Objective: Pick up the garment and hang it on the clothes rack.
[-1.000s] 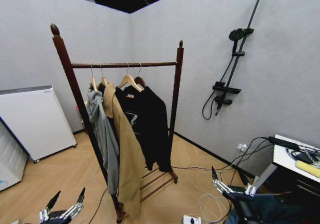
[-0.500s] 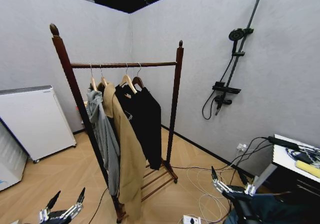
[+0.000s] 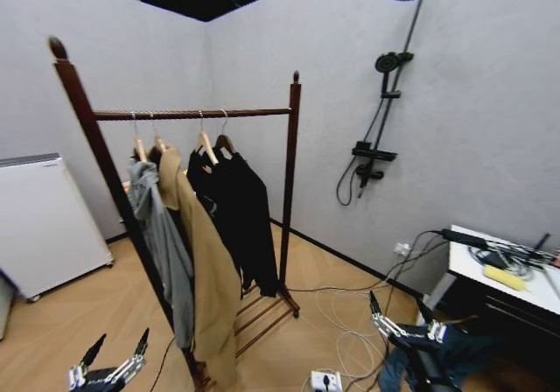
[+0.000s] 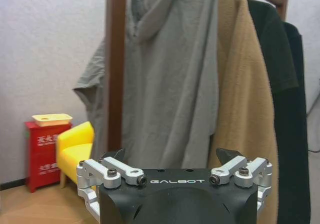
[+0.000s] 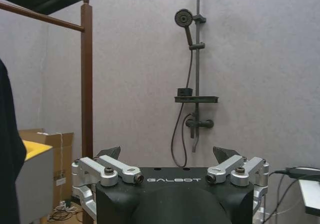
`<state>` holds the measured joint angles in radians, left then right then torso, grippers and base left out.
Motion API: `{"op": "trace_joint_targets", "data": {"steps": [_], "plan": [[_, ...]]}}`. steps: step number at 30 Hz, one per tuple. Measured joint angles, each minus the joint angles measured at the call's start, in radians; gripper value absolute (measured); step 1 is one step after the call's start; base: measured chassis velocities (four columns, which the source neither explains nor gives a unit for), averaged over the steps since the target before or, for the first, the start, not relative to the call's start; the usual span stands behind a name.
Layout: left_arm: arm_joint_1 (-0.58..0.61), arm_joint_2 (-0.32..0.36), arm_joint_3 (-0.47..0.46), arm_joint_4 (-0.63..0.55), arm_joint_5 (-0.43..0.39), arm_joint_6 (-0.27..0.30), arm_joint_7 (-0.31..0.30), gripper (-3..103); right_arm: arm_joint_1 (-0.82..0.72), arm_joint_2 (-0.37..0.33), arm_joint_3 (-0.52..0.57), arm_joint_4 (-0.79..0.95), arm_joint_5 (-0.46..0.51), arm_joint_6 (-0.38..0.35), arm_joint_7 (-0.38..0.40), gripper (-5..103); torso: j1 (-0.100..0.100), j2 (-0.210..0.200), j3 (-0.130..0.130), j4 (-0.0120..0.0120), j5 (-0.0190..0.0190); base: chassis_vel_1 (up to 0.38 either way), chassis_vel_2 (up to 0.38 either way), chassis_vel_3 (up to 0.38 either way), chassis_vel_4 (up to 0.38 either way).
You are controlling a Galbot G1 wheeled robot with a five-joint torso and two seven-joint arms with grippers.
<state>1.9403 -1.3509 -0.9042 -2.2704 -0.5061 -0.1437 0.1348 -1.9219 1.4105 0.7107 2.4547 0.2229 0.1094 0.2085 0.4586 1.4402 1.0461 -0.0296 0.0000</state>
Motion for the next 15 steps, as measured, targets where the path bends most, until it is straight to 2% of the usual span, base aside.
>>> {"op": "trace_joint_targets", "data": {"steps": [9,15], "plan": [[0.0,0.0,0.0,0.0,0.0,0.0,0.0,100,0.0,0.0,0.0,0.0,0.0,0.0,0.0,100,0.0,0.0,0.0,-0.0004,0.0001,-0.099,-0.113,-0.104,-0.099],[0.0,0.0,0.0,0.0,0.0,0.0,0.0,100,0.0,0.0,0.0,0.0,0.0,0.0,0.0,100,0.0,0.0,0.0,0.0001,0.0,0.005,-0.065,-0.054,-0.004]]}}
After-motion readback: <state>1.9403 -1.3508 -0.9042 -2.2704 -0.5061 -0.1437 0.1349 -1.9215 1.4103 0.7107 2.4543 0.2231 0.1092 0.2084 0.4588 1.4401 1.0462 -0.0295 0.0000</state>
